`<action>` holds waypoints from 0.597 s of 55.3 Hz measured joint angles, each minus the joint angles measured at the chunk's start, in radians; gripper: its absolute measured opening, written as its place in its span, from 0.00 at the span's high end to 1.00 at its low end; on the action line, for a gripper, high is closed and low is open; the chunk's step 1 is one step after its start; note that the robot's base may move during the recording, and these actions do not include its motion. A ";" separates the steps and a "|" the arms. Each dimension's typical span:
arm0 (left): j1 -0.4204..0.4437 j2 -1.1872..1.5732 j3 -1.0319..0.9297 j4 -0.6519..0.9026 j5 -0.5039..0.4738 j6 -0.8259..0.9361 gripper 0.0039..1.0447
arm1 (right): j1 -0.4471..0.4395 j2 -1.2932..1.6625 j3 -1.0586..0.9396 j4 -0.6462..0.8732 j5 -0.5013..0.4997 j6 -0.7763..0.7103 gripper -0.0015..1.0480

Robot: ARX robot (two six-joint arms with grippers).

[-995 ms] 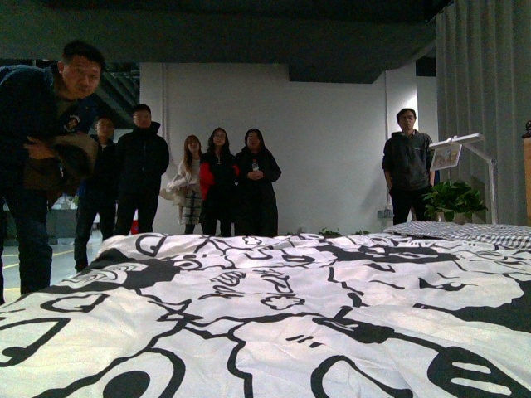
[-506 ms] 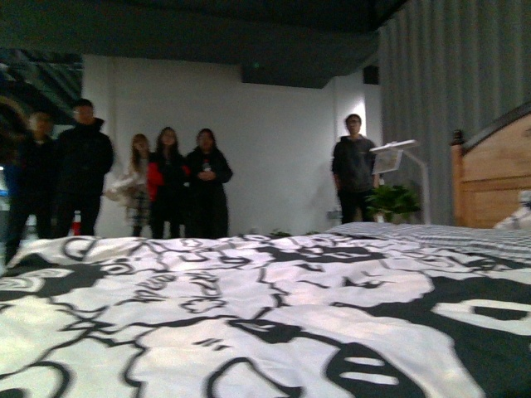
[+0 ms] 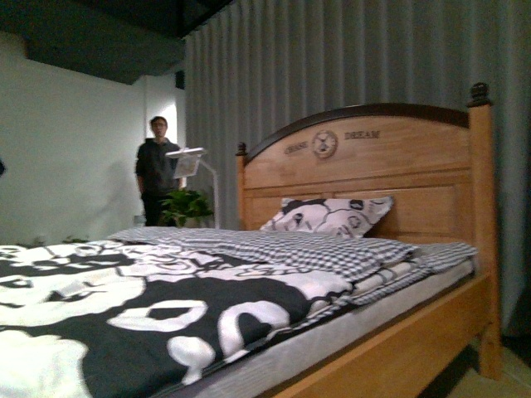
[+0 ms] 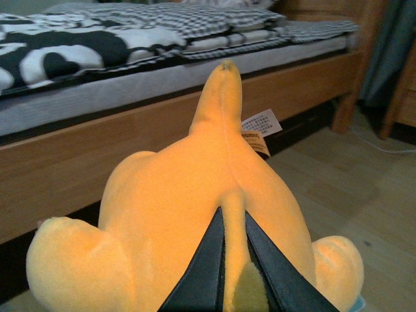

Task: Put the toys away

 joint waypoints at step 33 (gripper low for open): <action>0.000 0.000 0.000 0.000 -0.001 0.000 0.06 | 0.000 0.000 0.000 0.000 -0.002 0.000 0.94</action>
